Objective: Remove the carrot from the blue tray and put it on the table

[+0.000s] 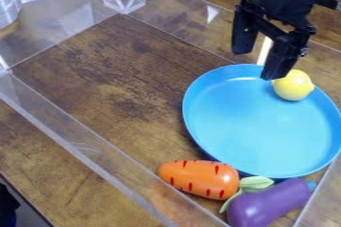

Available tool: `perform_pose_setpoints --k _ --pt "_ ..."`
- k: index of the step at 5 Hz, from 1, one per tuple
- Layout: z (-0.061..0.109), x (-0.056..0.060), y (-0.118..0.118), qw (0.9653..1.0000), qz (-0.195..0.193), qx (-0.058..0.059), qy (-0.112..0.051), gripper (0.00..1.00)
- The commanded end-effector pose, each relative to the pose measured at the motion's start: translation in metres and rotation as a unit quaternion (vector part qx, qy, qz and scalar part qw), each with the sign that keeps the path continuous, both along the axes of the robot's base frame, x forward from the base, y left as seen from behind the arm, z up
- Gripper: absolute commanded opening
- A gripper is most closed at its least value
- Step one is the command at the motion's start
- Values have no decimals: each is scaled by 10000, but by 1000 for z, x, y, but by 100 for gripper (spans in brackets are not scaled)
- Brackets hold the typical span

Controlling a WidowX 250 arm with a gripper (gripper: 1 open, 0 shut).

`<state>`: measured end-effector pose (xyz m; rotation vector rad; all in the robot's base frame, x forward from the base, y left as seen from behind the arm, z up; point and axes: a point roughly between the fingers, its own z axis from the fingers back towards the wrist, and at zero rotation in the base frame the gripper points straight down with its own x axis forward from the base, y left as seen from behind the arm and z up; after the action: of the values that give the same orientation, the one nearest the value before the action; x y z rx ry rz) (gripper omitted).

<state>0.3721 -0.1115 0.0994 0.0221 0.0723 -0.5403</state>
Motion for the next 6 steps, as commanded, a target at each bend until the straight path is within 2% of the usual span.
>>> perform_pose_setpoints --k 1,3,6 --pt "18 9 -7 9993 -66 -138 -332 100" --pt "10 18 -9 9992 -95 -183 -350 100" --pt "-10 11 -15 9993 -284 -219 -100 100"
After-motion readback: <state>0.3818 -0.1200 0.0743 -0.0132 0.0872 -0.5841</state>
